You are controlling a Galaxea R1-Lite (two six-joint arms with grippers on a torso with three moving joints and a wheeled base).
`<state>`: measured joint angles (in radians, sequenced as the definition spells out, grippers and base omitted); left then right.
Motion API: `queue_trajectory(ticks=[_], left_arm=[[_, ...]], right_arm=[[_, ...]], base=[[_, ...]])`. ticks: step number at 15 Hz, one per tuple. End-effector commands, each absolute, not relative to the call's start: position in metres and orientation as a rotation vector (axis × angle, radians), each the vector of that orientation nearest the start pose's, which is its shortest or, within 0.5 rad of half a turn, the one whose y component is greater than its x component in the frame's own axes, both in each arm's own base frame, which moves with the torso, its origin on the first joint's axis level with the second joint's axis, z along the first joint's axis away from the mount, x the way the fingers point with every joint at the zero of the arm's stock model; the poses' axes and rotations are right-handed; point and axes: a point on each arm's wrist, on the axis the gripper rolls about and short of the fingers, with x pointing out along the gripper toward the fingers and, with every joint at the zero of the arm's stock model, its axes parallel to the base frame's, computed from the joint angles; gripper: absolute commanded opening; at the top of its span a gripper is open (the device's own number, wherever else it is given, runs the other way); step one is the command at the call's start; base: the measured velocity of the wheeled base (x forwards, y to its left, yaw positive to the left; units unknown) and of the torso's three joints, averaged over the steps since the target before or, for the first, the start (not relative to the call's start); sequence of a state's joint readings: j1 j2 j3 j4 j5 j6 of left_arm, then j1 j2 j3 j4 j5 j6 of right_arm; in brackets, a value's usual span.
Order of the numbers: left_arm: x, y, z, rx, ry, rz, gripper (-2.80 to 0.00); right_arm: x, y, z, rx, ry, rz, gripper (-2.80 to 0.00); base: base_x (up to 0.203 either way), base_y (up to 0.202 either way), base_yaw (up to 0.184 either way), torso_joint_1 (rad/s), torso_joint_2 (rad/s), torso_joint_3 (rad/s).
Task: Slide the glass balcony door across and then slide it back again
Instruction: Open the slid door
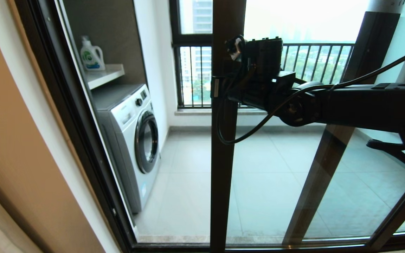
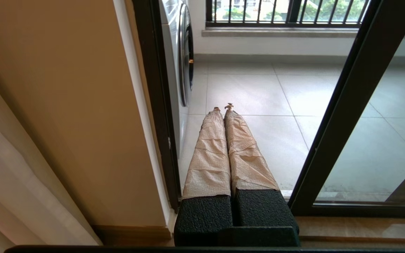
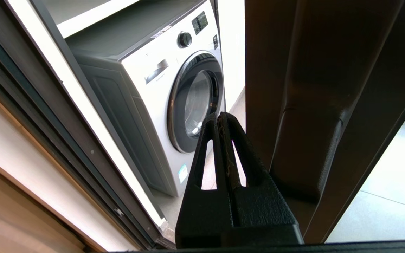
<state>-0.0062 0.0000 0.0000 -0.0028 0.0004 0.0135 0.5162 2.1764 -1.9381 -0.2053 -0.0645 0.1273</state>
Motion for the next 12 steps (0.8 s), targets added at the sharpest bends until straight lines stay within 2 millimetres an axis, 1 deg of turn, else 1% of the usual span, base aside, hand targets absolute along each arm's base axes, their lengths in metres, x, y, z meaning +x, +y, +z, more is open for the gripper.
queue_trajectory(ticks=[1,5,7,9,12], left_arm=[[-0.023,0.0,0.076,0.014,-0.002,-0.006,-2.8],[-0.023,0.0,0.076,0.014,-0.002,-0.005,-2.8],[-0.023,0.0,0.076,0.014,-0.002,-0.006,-2.8],[-0.023,0.0,0.076,0.014,-0.002,-0.006,-2.8],[-0.023,0.0,0.076,0.014,-0.002,-0.006,-2.8]], right_arm=[[0.402,0.22,0.279,0.13,0.054,0.427,-2.8],[0.403,0.211,0.283,0.141,0.049,0.404,-2.8],[0.401,0.21,0.284,0.142,0.047,0.404,-2.8],[0.396,0.215,0.288,0.143,0.038,0.422,-2.8],[0.386,0.232,0.291,0.143,0.035,0.469,-2.8]], base=[[0.0,0.0,0.0,0.0,0.0,0.0],[0.0,0.0,0.0,0.0,0.0,0.0],[0.0,0.0,0.0,0.0,0.0,0.0],[0.0,0.0,0.0,0.0,0.0,0.0],[0.0,0.0,0.0,0.0,0.0,0.0]])
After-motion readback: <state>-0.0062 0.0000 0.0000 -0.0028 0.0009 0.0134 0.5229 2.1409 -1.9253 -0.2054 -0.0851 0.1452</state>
